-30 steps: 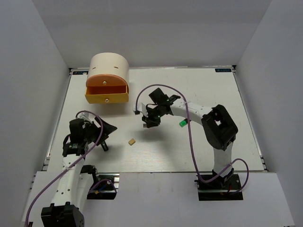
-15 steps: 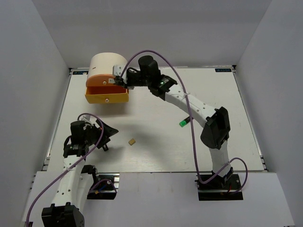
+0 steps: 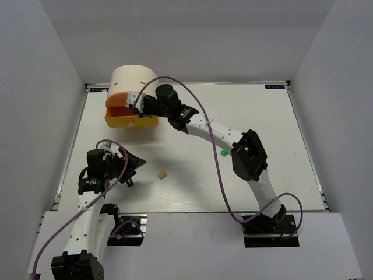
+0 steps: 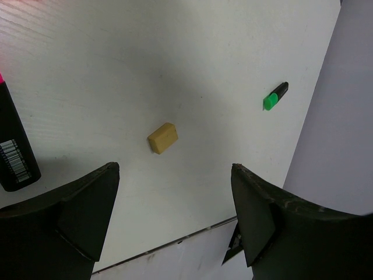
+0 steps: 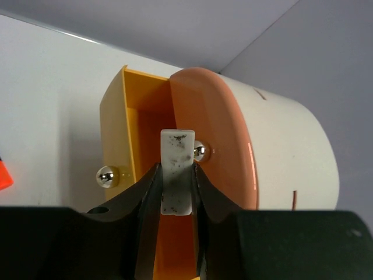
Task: Sort the stationery into containers
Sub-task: Place the stationery in the drawer, then pick up the stationery from the center of the board.
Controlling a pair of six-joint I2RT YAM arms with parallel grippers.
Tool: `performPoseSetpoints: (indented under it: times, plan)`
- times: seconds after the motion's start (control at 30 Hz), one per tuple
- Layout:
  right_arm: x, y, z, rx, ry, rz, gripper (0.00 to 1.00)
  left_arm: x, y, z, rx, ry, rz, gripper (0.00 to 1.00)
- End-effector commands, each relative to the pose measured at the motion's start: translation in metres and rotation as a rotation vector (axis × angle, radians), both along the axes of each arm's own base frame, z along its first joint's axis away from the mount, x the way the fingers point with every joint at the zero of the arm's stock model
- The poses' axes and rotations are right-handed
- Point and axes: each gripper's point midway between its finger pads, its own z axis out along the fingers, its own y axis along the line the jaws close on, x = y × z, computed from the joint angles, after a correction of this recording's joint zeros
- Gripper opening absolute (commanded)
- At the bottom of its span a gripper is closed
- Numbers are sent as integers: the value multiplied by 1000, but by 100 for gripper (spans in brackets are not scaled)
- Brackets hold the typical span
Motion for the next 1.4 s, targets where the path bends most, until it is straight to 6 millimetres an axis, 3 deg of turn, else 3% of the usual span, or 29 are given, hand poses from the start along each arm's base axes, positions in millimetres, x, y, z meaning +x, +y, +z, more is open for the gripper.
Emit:
performPoseSetpoints:
  times: [0.0, 0.3, 0.37, 0.4, 0.47, 0.5, 0.53, 0.57, 0.6, 0.73, 0.77, 0.83, 0.87, 1.03, 1.1, 1.17, 1.23, 1.27, 1.33, 1.37]
  plan:
    - [9, -1, 24, 62, -84, -45, 0, -2, -3, 0, -13, -10, -18, 87]
    - [16, -8, -5, 7, -82, -82, 16, 1, -6, 4, -24, -17, -31, 89]
    - [19, -11, 0, 19, -101, -98, 34, 2, -7, 6, -31, -16, -38, 89]
    - [18, -14, -9, 4, -96, -100, 37, 2, -7, 6, -31, -16, -38, 89]
    - [13, -17, 9, 34, -118, -97, 43, 5, -6, 8, -24, -20, -43, 89]
    - [13, -20, 1, 21, -112, -93, 45, 4, -8, 9, -31, -21, -51, 89]
    - [7, -23, 14, 35, -123, -88, 45, 7, -8, 11, -31, -26, -52, 89]
    - [5, -23, 10, 28, -127, -83, 46, 7, -7, 7, -26, -12, -57, 88]
    - [6, -28, 20, 46, -138, -90, 46, 6, -9, 6, -34, -4, -65, 88]
    - [2, -38, 26, 55, -134, -104, 46, 8, -12, 6, -36, 6, -88, 84]
    - [-1, -44, 44, 85, -135, -114, 46, 9, -14, 8, -36, 7, -97, 83]
    - [-2, -51, 48, 90, -119, -123, 38, 14, -15, 11, -30, 14, -112, 79]
    - [-8, -61, 66, 119, -108, -129, 36, 15, -17, 12, -23, 13, -130, 78]
    - [-15, -102, 69, 88, 1, -159, 32, 29, -29, 21, 9, 17, -200, 75]
    - [-15, -122, 55, 61, 57, -187, 35, 30, -35, 21, 21, 41, -228, 75]
    - [-17, -139, 41, 14, 107, -218, 38, 24, -47, 7, 27, 118, -278, 75]
    - [-11, -167, 16, -27, 182, -290, 38, 15, -59, -9, 63, 199, -328, 75]
    - [-2, -185, 2, -37, 231, -339, 38, 16, -64, -7, 82, 200, -343, 75]
    - [-8, -205, -19, -61, 303, -366, 38, 8, -73, -15, 149, 234, -383, 75]
    - [1, -223, -25, -58, 328, -407, 38, 10, -74, -19, 196, 261, -383, 75]
